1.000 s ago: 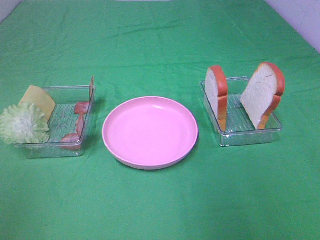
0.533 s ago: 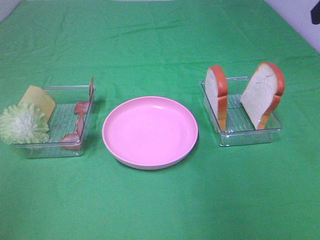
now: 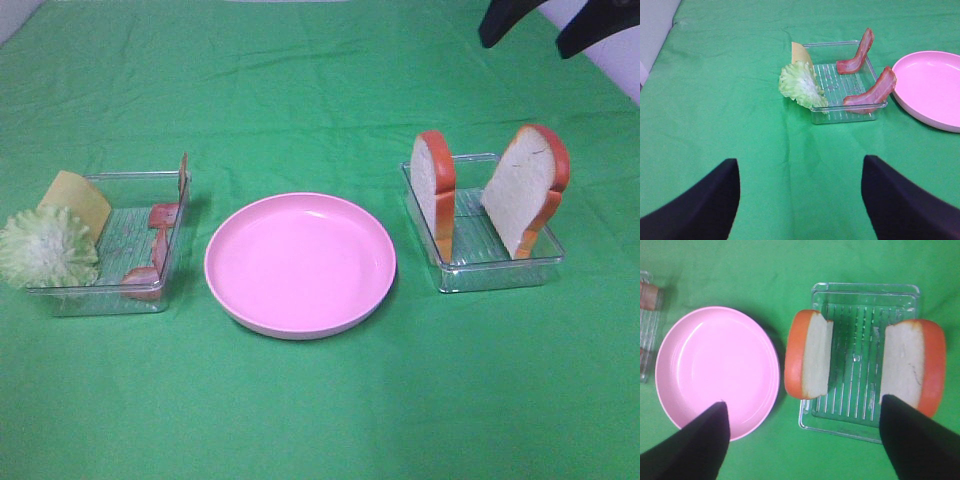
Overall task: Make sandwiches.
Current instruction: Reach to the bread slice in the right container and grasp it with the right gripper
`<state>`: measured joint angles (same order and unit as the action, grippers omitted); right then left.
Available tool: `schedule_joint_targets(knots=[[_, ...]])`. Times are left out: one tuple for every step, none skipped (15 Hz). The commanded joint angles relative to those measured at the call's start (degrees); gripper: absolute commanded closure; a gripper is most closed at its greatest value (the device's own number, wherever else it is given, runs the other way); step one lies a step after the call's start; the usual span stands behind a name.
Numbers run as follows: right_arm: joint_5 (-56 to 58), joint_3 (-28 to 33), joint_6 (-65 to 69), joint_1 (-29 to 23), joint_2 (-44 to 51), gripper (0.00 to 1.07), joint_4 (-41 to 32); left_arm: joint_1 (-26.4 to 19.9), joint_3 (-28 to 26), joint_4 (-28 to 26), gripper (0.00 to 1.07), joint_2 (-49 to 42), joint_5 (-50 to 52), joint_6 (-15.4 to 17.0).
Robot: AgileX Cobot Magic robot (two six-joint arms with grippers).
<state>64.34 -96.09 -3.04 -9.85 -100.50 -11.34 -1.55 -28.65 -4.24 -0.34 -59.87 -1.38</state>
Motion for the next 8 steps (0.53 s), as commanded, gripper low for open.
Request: schedule_joint_targets(knots=[[6.5, -7.0, 3.0, -4.8, -6.8, 0.33, 2.8, -0.1, 0.1, -0.2, 0.4, -0.9, 0.7, 0.1], [8.9, -10.1, 3.7, -5.8, -9.8, 0.33, 2.7, -0.1, 0.1, -0.2, 0.4, -0.9, 0.7, 0.1], [9.4, -11.6, 3.8, -6.3, -11.6, 0.33, 2.4, -0.1, 0.1, -0.2, 0.4, -0.9, 0.7, 0.1], [9.4, -14.0, 4.2, -6.8, -14.0, 0.33, 2.0, -0.1, 0.1, -0.2, 0.4, -0.9, 0.7, 0.1], [9.4, -16.7, 6.2, -6.9, -18.2, 0.33, 3.6, -0.1, 0.1, -0.2, 0.4, -0.9, 0.7, 0.1], [9.4, -16.9, 6.4, -6.9, -19.1, 0.33, 4.8, -0.1, 0.1, -0.2, 0.4, -0.9, 0.7, 0.1], [9.4, -16.8, 6.4, -6.9, -20.3, 0.33, 6.5, -0.1, 0.1, -0.2, 0.4, -0.9, 0.7, 0.1], [9.4, -16.8, 6.9, -6.9, -21.2, 0.33, 7.2, -0.1, 0.1, -0.2, 0.4, -0.9, 0.7, 0.1]])
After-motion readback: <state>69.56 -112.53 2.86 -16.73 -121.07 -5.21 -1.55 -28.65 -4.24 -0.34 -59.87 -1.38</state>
